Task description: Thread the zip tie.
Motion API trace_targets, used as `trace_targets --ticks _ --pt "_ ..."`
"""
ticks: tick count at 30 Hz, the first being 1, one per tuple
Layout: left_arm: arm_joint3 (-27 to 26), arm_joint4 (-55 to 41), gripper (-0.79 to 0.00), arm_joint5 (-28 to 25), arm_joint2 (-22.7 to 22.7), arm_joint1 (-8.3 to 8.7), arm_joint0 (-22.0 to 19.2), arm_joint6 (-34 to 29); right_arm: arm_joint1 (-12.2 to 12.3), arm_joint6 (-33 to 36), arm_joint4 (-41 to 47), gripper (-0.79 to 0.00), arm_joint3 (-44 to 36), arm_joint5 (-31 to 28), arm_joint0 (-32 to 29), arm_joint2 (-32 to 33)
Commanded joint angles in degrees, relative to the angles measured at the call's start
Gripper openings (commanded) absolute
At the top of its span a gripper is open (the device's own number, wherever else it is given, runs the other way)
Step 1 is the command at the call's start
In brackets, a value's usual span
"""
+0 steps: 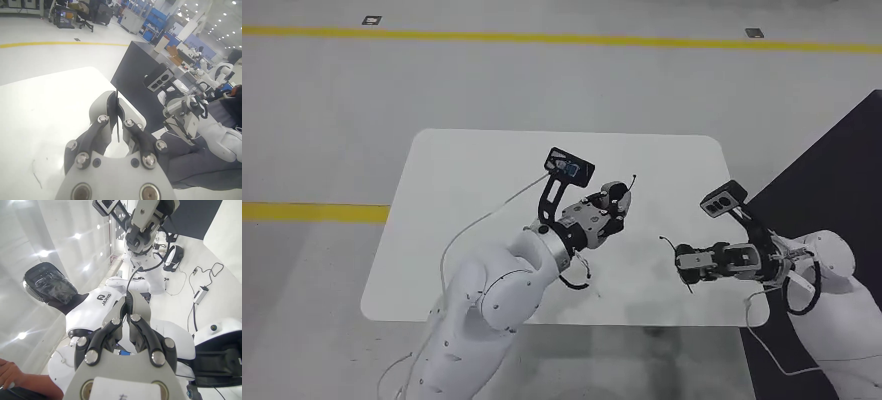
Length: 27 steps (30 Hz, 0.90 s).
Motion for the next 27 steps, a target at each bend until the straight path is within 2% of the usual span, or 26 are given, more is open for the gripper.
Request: trace_targets --ticks 1,8,10,11,12,15,18,22,27 --pt "-0.60 0.80 -0.785 -0.03 0.15 0.05 -0.16 -0.51 0.04 -0.14 -0.74 -0.785 -0.02 -0.50 0.14 0.21" --pt "-0.40 1.02 -0.785 1.01 -0.21 0.04 0.18 0.51 0.05 -0.57 -1.31 -0.785 -0.17 -0.64 0.08 0.22" --pt "-0.23 8.94 -0.785 7.28 0.80 -0.05 0.14 2.71 0.38 -4.29 -10.99 -0.785 -2.65 -3.90 -0.08 1.02" --pt "-0.55 12.17 -0.785 9.90 1.88 -0.18 0.14 3.73 0.43 -5.30 -12.83 -0.785 -3.44 -4.53 -0.45 1.12" --pt "-1.33 16.60 -0.785 15.34 4.60 -0.62 0.39 5.17 0.43 -6.67 -13.67 -0.785 -4.66 -4.97 -1.28 1.27" --pt "-1.79 26.04 -0.785 26.17 9.47 -1.60 0.02 6.72 0.67 -8.73 -17.79 -0.785 -6.56 -6.13 -2.27 2.53" --pt "-1.86 31.63 -0.785 31.98 14.27 -2.61 0.11 6.07 0.91 -11.19 -23.56 -0.785 -8.49 -7.11 -3.13 3.34" --pt "-1.73 32.88 -0.785 33.25 16.42 -3.43 -0.43 4.31 1.24 -13.96 -30.78 -0.785 -11.40 -9.86 -4.08 5.11" --pt "-1.73 32.88 -0.785 33.25 16.42 -3.43 -0.43 4.31 1.24 -13.96 -30.78 -0.785 -11.40 -9.86 -4.08 5.11"
